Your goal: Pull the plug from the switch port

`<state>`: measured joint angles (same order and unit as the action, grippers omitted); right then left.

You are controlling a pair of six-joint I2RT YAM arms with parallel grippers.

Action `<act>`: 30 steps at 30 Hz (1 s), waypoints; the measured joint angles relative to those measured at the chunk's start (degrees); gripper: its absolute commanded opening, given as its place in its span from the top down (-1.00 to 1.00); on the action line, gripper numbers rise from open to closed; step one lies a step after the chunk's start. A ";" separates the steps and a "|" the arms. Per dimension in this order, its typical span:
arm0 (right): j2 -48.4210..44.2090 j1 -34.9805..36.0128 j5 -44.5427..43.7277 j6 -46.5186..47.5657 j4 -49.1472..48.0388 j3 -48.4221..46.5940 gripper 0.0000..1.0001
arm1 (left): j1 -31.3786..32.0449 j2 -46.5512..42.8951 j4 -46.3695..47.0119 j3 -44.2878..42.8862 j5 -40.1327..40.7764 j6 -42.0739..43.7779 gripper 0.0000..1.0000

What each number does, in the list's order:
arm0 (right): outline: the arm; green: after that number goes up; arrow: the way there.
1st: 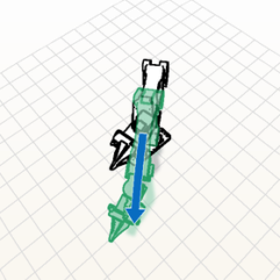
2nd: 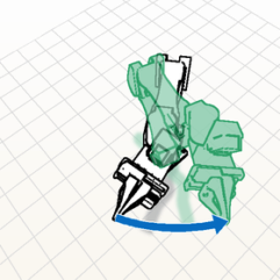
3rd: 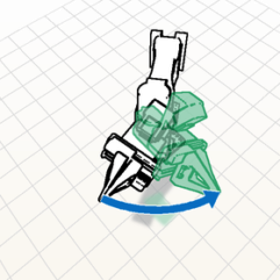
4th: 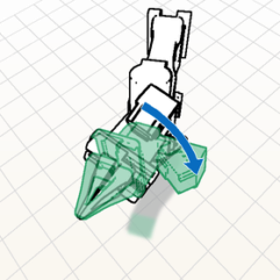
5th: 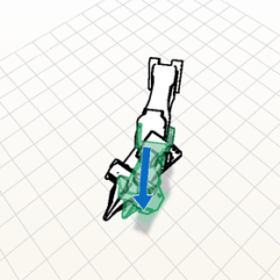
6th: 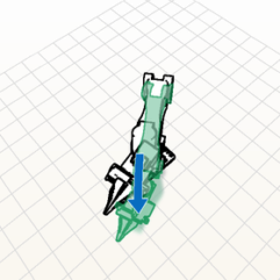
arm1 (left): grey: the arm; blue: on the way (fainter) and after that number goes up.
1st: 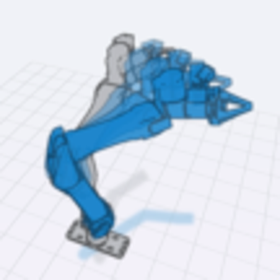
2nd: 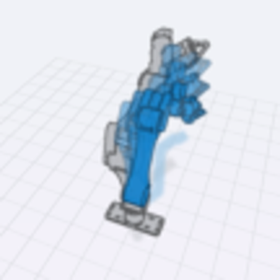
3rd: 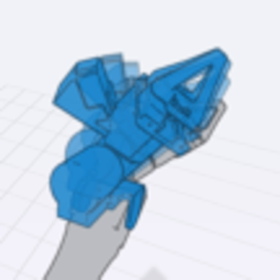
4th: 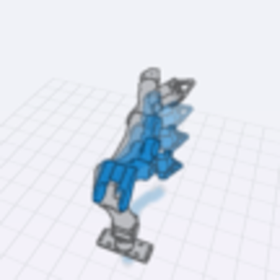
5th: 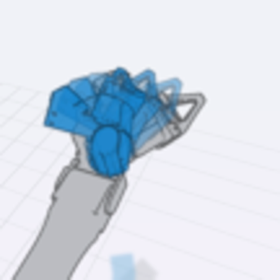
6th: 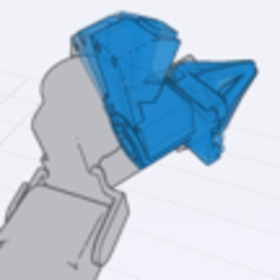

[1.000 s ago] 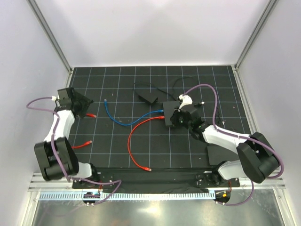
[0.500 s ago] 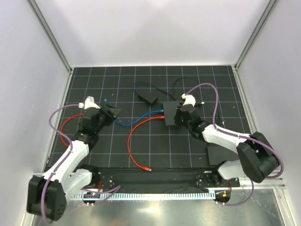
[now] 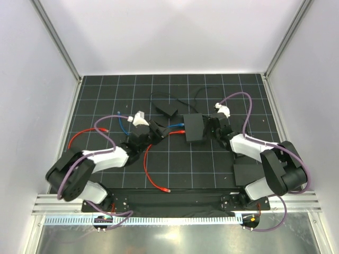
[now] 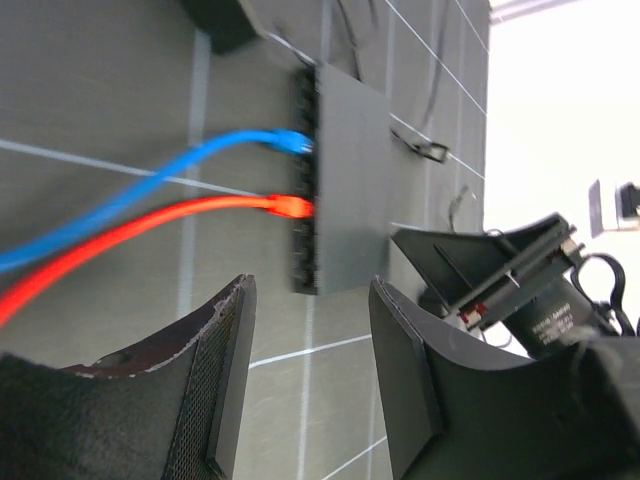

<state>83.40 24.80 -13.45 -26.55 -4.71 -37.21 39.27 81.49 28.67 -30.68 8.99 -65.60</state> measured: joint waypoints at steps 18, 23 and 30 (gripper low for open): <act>4.00 -3.91 17.73 -3.45 -5.42 0.04 0.31 | 3.74 12.74 14.88 -1.92 2.51 -7.80 0.21; 4.76 -3.91 21.53 -3.80 -7.10 0.20 0.31 | 5.16 15.04 14.69 -2.40 4.79 -10.21 0.31; 4.55 -3.91 22.14 -3.74 -7.50 0.31 0.29 | 6.62 18.40 12.68 -6.14 8.31 -13.64 0.14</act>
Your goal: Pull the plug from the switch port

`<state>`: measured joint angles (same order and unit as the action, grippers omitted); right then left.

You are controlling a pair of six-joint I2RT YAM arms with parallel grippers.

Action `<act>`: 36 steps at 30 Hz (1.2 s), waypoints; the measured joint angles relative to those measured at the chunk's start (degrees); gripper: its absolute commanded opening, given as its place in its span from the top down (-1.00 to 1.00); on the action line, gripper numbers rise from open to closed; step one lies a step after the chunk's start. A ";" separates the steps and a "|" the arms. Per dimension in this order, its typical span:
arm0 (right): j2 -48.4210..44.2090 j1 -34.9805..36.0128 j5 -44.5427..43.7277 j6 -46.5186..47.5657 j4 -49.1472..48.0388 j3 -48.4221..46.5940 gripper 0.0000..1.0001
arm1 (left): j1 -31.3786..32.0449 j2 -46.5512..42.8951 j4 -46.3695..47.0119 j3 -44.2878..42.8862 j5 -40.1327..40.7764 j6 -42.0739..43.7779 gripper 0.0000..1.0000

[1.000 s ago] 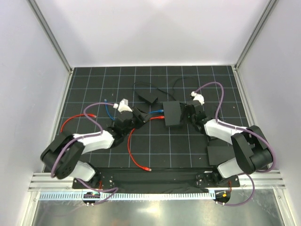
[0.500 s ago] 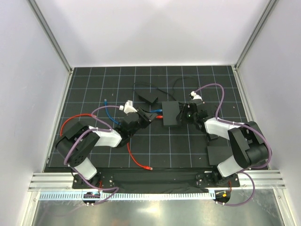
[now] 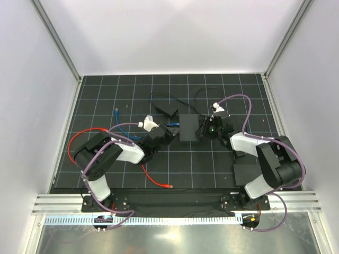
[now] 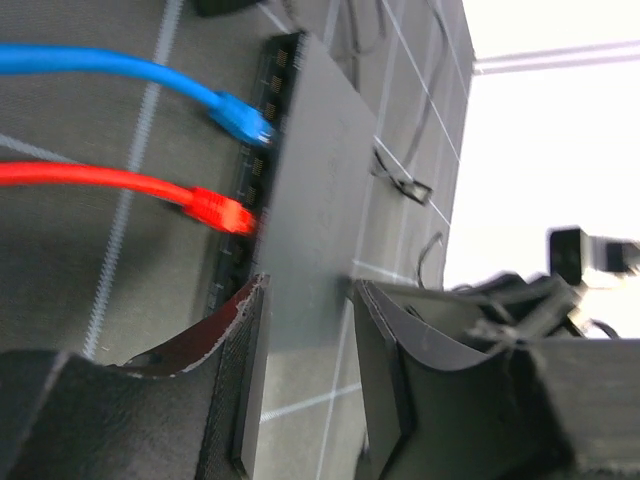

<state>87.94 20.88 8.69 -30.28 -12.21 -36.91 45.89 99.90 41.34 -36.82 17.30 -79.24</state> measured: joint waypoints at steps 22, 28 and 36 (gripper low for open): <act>2.60 0.00 0.26 0.13 -0.59 -1.31 0.29 | 3.56 9.01 1.95 -0.87 12.46 -13.44 0.16; 2.86 0.00 0.39 0.13 -0.63 -1.49 0.30 | 3.76 11.85 4.35 -2.49 14.36 -16.61 0.17; 2.86 0.00 0.48 0.13 -0.59 -1.57 0.31 | 3.98 12.76 4.81 -2.99 16.35 -19.34 0.17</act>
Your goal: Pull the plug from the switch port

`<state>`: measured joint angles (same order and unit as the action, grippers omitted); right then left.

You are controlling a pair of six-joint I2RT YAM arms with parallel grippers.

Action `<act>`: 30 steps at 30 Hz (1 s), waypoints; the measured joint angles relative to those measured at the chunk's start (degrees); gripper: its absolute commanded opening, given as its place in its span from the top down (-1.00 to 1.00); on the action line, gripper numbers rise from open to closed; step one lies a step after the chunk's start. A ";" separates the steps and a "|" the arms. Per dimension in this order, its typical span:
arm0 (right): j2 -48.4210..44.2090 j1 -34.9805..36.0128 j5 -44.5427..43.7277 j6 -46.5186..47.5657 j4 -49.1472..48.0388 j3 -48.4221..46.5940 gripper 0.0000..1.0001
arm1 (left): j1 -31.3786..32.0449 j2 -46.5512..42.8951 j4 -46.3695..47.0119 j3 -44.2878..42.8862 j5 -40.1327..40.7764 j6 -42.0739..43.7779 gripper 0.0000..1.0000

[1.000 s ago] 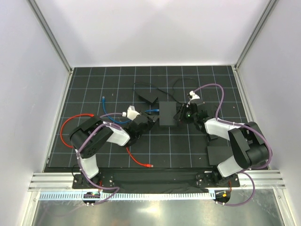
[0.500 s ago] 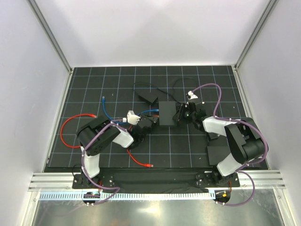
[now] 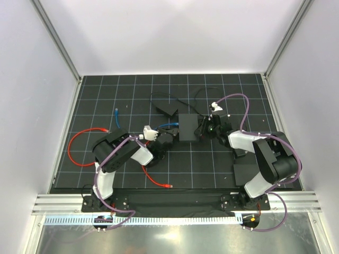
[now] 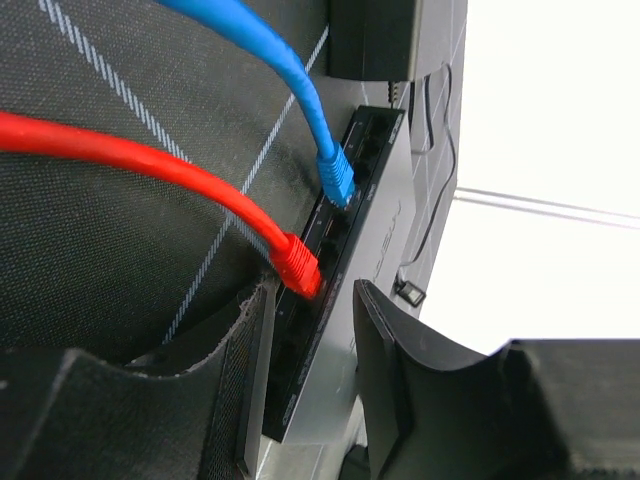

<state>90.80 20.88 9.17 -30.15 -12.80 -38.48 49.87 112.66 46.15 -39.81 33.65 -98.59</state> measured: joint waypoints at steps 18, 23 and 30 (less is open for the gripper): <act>0.02 0.00 0.00 0.04 0.46 -0.26 0.31 | 0.37 2.16 1.38 -1.09 1.16 -1.46 0.35; 0.11 -0.02 -0.11 0.07 0.44 -0.37 0.31 | 0.33 3.93 4.44 -1.09 1.49 -1.18 0.53; 0.33 -0.02 -0.20 0.13 0.44 -0.55 0.31 | 0.31 5.25 7.48 -0.70 1.73 -0.98 0.86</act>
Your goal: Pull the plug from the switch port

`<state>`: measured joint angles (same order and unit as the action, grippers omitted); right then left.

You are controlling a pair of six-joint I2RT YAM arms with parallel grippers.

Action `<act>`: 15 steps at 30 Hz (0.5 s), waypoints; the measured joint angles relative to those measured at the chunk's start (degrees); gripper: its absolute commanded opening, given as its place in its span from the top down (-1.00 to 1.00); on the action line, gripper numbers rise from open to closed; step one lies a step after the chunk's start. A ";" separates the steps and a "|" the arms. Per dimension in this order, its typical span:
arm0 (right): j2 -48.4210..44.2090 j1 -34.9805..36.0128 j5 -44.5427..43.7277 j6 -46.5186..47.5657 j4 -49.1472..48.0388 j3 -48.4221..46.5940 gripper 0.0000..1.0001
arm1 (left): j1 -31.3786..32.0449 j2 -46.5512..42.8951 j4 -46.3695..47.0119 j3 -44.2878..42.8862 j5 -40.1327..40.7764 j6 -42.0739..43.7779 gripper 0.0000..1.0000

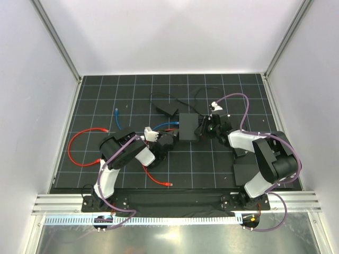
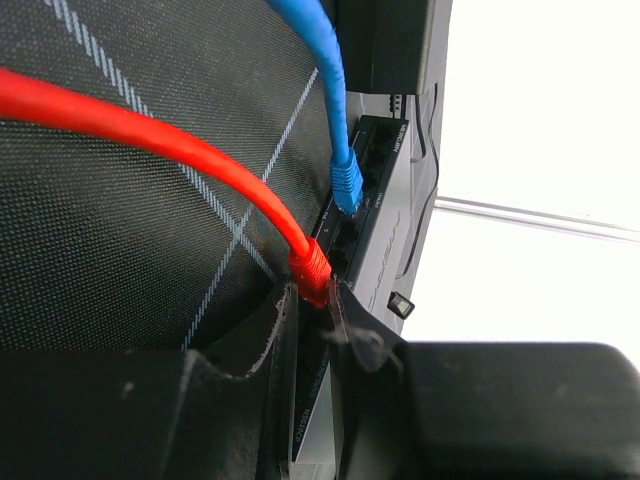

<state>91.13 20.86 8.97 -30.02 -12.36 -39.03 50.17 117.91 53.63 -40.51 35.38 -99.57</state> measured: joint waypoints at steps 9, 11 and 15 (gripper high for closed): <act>0.90 -0.11 0.22 0.04 0.39 -1.07 0.41 | 0.00 0.50 1.60 0.39 0.72 0.72 1.00; 1.11 -0.11 0.22 0.02 0.39 -1.29 0.41 | -0.02 0.57 2.05 0.61 0.87 0.76 1.00; 1.18 -0.11 -0.07 0.02 0.87 -1.70 0.39 | -0.02 0.83 2.80 0.81 1.03 0.85 1.00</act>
<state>92.31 20.75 8.91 -30.00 -11.49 -40.73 50.15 118.74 56.42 -39.70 36.40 -98.72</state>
